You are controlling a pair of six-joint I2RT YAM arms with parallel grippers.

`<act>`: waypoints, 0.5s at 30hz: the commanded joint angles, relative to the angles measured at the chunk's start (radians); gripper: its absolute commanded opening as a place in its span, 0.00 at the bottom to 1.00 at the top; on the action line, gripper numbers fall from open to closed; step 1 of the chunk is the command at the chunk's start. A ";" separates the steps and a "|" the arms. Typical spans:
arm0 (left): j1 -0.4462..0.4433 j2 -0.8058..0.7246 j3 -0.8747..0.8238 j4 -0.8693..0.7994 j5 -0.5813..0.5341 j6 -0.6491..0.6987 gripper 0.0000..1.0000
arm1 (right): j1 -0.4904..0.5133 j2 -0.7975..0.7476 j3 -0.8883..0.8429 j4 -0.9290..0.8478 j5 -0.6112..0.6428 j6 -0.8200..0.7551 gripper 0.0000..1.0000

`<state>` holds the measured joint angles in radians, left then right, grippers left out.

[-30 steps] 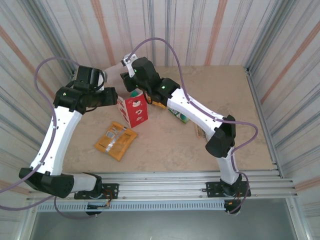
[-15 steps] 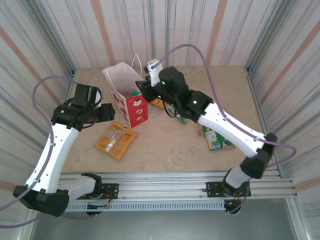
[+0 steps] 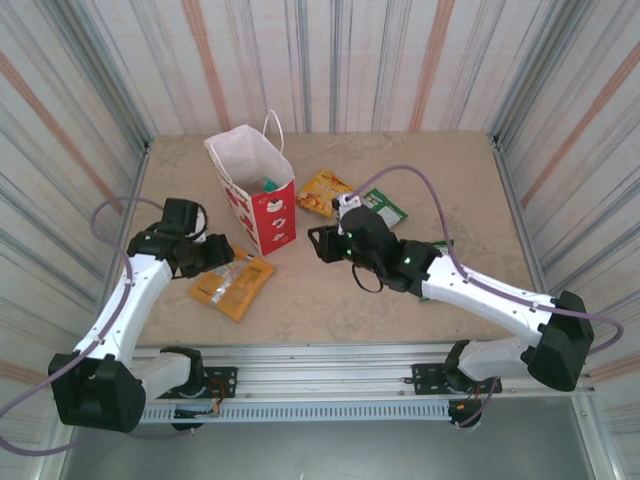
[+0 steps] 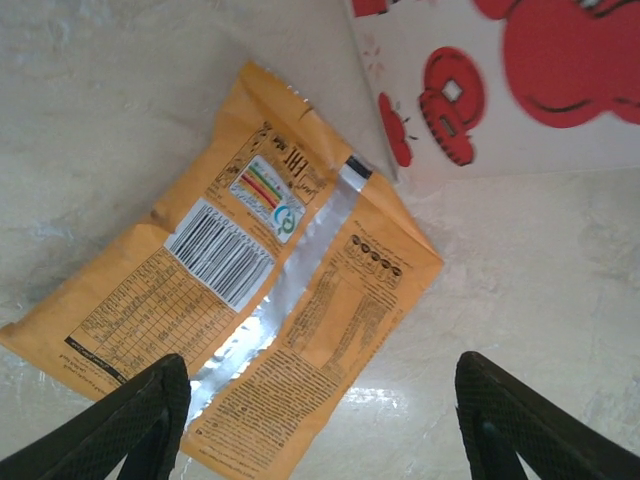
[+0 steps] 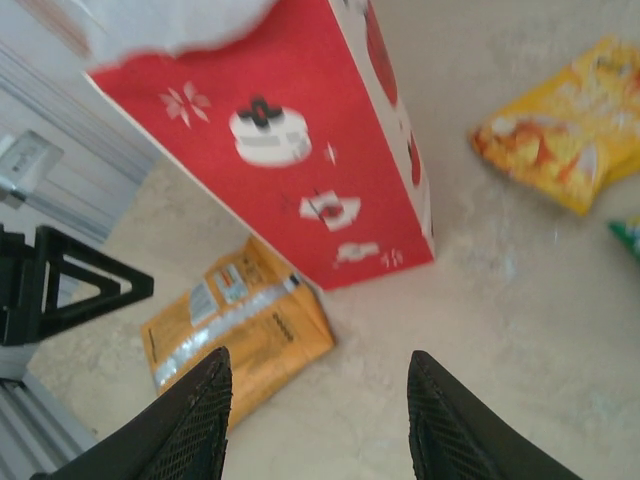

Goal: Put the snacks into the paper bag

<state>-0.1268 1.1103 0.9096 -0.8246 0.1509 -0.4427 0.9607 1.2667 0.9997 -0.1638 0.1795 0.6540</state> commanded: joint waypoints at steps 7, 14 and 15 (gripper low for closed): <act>0.093 -0.025 -0.135 0.186 0.071 -0.058 0.76 | 0.079 -0.022 -0.149 0.168 0.004 0.243 0.49; 0.114 0.039 -0.151 0.213 0.061 -0.028 0.76 | 0.104 0.045 -0.194 0.276 -0.003 0.312 0.49; 0.115 0.046 -0.154 0.220 0.060 -0.026 0.76 | 0.109 0.052 -0.196 0.285 -0.002 0.320 0.49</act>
<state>-0.0231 1.1381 0.7715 -0.6346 0.1997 -0.4759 1.0576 1.2911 0.8246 0.0582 0.1791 0.9104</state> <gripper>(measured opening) 0.762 0.492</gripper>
